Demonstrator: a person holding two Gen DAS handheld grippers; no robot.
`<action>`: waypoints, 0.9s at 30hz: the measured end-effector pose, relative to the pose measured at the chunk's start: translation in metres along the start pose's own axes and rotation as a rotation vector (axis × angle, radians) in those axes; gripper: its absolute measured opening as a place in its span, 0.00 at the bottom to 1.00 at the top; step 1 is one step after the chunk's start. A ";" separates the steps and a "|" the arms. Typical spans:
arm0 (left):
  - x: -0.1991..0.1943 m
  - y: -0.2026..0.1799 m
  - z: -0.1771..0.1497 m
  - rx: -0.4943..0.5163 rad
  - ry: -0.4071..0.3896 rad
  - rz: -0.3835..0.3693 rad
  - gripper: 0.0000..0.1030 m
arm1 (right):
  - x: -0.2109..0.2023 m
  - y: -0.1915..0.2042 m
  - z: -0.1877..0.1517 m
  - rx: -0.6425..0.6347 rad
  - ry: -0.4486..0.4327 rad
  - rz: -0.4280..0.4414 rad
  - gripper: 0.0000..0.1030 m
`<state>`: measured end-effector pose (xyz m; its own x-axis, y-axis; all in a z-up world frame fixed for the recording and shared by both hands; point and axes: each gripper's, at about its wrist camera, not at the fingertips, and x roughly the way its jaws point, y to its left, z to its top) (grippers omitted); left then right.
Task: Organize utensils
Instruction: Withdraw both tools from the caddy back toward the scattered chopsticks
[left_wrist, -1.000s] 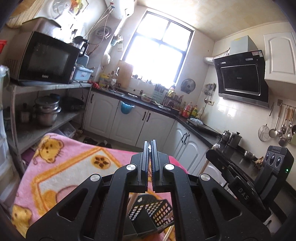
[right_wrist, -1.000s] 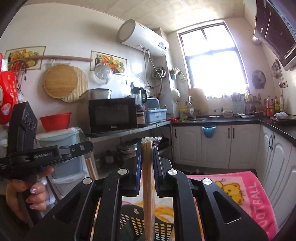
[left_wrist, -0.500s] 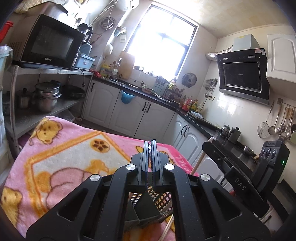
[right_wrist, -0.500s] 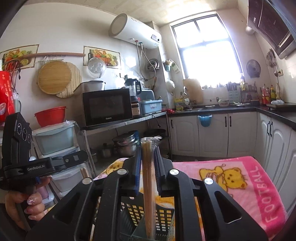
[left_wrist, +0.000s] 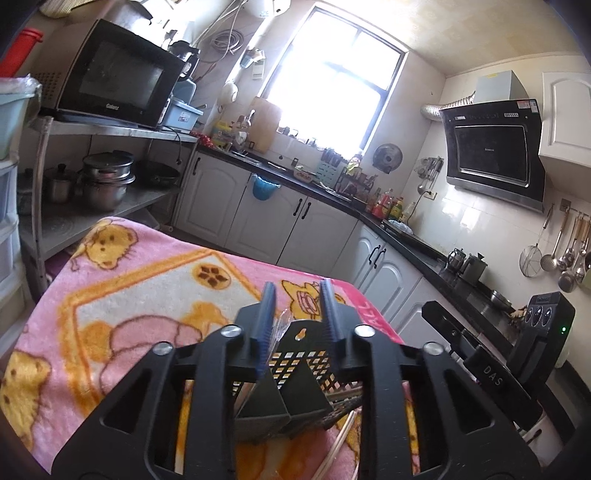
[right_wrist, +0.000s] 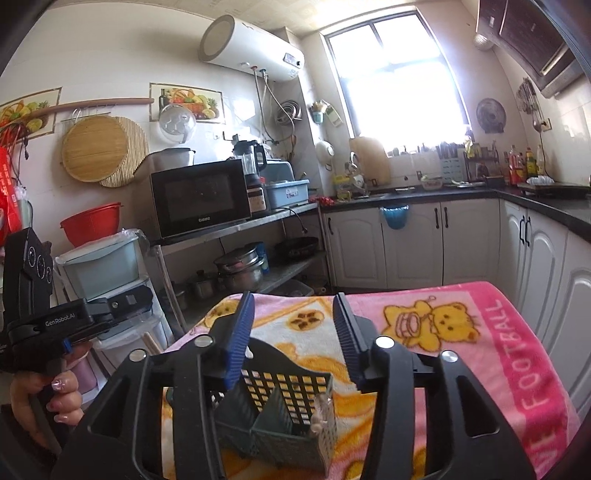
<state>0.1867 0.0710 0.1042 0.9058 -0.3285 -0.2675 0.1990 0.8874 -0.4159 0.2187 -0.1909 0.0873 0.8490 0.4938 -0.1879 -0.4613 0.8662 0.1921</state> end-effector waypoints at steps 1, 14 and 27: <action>-0.001 0.001 -0.001 -0.005 -0.001 0.003 0.26 | -0.001 0.000 -0.001 0.001 0.005 0.000 0.47; -0.034 0.004 -0.010 -0.031 -0.034 0.053 0.80 | -0.028 -0.001 -0.016 0.014 0.070 -0.020 0.70; -0.065 0.003 -0.022 -0.048 -0.059 0.093 0.90 | -0.044 0.002 -0.023 0.008 0.103 -0.019 0.74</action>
<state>0.1205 0.0880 0.1009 0.9401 -0.2247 -0.2563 0.0961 0.8962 -0.4332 0.1741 -0.2091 0.0743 0.8264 0.4826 -0.2900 -0.4425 0.8752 0.1955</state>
